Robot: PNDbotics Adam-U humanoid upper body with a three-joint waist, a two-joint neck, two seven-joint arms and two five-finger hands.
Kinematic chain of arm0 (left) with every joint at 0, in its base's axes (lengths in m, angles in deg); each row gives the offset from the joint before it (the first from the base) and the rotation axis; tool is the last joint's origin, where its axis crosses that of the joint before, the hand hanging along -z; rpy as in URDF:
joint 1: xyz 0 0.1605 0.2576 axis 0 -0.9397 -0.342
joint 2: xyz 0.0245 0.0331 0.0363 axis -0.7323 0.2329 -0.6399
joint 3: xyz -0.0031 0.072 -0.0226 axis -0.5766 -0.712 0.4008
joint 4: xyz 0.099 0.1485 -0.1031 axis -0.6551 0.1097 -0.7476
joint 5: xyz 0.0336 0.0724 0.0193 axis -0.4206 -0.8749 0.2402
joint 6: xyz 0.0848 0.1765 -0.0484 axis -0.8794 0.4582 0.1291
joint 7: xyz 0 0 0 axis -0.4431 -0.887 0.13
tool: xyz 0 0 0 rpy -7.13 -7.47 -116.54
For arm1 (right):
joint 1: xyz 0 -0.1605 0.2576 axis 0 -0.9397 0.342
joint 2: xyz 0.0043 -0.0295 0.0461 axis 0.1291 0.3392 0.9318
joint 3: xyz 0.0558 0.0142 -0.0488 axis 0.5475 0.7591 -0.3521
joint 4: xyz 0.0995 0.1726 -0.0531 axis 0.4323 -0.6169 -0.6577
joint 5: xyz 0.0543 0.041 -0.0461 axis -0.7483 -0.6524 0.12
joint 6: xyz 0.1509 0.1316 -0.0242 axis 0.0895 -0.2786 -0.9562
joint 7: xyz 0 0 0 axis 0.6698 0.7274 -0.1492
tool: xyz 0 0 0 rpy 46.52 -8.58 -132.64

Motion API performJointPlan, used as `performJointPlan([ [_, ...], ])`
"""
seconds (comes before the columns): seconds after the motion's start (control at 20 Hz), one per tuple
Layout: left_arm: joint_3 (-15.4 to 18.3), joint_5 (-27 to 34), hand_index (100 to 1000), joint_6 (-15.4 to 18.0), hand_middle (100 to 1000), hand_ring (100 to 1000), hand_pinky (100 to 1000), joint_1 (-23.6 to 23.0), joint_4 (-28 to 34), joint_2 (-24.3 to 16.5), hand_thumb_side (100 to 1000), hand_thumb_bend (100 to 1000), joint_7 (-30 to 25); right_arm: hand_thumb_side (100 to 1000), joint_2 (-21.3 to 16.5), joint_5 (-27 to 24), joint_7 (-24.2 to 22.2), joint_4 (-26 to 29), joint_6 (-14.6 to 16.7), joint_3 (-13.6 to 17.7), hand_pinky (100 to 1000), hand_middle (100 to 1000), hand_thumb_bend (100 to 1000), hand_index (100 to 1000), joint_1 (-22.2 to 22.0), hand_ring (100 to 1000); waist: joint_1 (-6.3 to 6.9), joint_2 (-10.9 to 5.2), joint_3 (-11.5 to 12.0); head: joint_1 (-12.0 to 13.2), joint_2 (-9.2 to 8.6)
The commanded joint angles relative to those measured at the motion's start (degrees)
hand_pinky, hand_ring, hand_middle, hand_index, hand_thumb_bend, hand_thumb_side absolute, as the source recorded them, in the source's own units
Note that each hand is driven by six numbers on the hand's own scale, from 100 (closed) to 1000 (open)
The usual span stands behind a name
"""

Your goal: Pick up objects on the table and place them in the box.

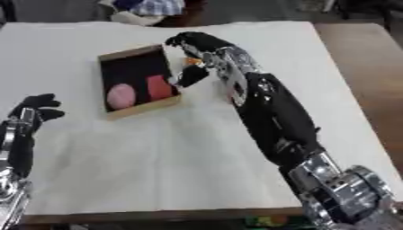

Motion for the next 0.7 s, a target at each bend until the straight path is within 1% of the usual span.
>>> performJointPlan([
  [0.05, 0.38, -0.23, 763, 0.07, 627, 613, 756, 0.23, 0.57, -0.92, 941, 100, 0.25, 458, -5.09, 1.63, -1.29, 1.70, 2.00, 0.76, 856, 898, 380, 958, 1.56, 874, -0.07, -1.82, -0.29, 0.36, -0.14],
  [0.2, 0.53, -0.30, 763, 0.09, 627, 613, 756, 0.13, 0.54, -1.06, 940, 100, 0.38, 463, -8.66, 0.59, -3.48, 0.75, 2.49, 0.90, 857, 904, 377, 961, 0.62, 877, -0.23, -1.89, -0.76, 0.87, -0.14],
  [0.4, 0.66, -0.34, 763, 0.08, 627, 613, 756, 0.00, 0.52, -1.17, 940, 100, 0.53, 474, -11.74, -0.91, -6.10, -1.01, 1.99, 1.53, 857, 905, 368, 962, -1.20, 877, -0.29, -1.99, -1.30, 1.09, -0.14],
  [0.65, 0.67, -0.36, 763, 0.09, 628, 613, 756, -0.03, 0.52, -1.15, 940, 100, 0.56, 474, -13.04, -1.56, -8.36, -3.73, 0.69, 2.48, 854, 898, 348, 947, -2.67, 873, -0.26, -2.12, -1.65, 1.03, -0.14],
  [0.7, 0.67, -0.36, 763, 0.09, 628, 613, 756, -0.03, 0.51, -1.13, 940, 100, 0.55, 442, -13.01, -1.26, -8.55, -4.35, 0.40, 2.61, 848, 875, 328, 935, -2.82, 859, -0.23, -2.14, -1.67, 0.98, -0.14],
])
